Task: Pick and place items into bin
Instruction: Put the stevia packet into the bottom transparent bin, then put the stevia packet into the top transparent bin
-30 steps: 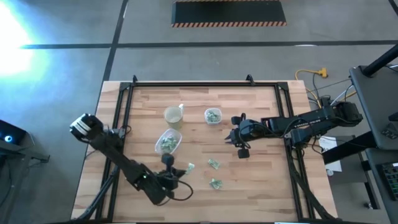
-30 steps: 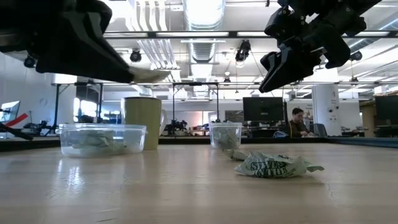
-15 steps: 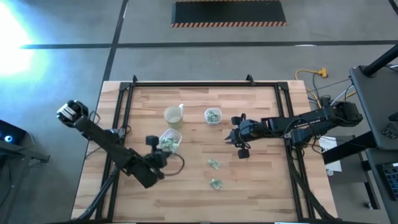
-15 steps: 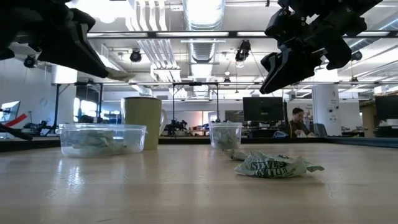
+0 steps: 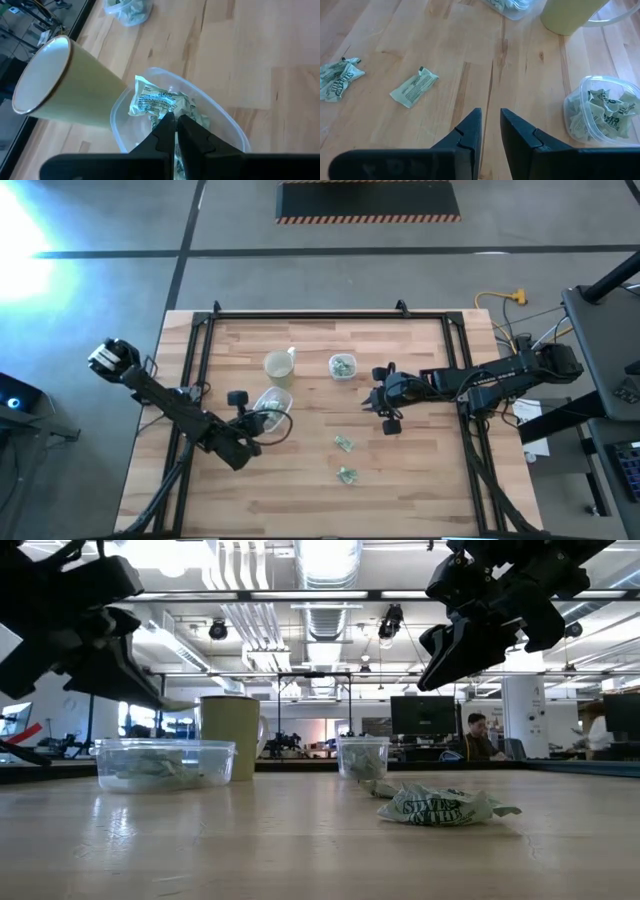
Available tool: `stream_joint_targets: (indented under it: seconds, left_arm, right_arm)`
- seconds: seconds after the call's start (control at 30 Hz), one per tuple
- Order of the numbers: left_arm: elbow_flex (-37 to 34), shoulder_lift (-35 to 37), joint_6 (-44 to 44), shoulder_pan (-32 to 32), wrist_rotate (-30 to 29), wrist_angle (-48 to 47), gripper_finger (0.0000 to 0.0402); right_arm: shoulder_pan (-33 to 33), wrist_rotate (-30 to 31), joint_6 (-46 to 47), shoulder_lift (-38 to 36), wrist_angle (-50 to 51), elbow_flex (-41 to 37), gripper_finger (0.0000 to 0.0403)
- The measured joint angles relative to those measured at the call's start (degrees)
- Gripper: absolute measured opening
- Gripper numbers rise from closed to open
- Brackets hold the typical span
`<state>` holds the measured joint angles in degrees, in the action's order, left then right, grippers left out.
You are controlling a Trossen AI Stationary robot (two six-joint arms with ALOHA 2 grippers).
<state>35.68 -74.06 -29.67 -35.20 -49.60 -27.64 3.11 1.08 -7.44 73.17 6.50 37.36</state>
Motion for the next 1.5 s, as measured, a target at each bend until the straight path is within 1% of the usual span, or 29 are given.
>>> stream_joint_targets:
  seconds: [0.27,0.47,0.6,0.77,0.83,0.93,1.0,1.07,1.17,1.23,1.3,1.5]
  left_arm:
    - [0.02,-0.96,0.02,1.20,-1.56,2.23,0.0000]
    - [-0.23,-3.46,0.02,2.85,-1.55,2.77,0.0004]
    - [-0.35,-5.29,0.02,3.67,-1.51,2.73,0.0034]
    - [-0.24,-5.51,0.00,4.27,-1.64,2.75,0.0090]
    - [0.04,-5.22,0.01,4.37,-1.66,2.76,0.0109]
    - [0.41,-4.48,0.19,4.37,-1.60,2.71,0.0130]
    - [0.86,-3.85,0.25,4.37,-1.46,2.70,0.0137]
    - [1.28,-3.06,0.26,4.37,-1.08,2.67,0.0139]
    - [1.98,-2.09,0.28,4.35,1.47,2.67,0.0140]
    - [2.53,-1.54,0.31,4.35,2.97,2.75,0.0140]
    - [2.62,-1.00,0.30,4.35,4.12,2.74,0.0140]
    - [2.67,-0.26,0.13,4.35,4.62,2.75,0.0140]
  right_arm:
    - [0.00,0.02,0.00,0.00,-0.25,-0.04,0.0056]
    - [0.00,0.02,0.00,0.00,-1.29,-0.22,0.0060]
    - [0.00,0.04,-0.01,0.00,-1.29,-0.33,0.0061]
    - [0.00,-0.27,0.19,0.00,-1.29,-0.33,0.0056]
    - [-0.02,-3.39,1.51,0.03,-1.51,-0.43,0.0057]
    - [0.02,-11.68,1.77,1.11,-3.14,-0.81,0.0061]
    - [0.04,-16.44,1.37,2.81,-6.12,-1.12,0.0065]
    - [0.02,-19.16,0.97,5.10,-9.59,-1.18,0.0069]
    - [0.00,-22.75,-0.64,9.55,-14.64,-1.20,0.0075]
    - [0.02,-25.79,-1.77,12.28,-16.13,-1.07,0.0079]
    - [0.05,-27.12,-1.96,14.70,-17.89,-0.43,0.0082]
    - [0.42,-27.22,-1.56,22.26,-26.45,-0.11,0.0092]
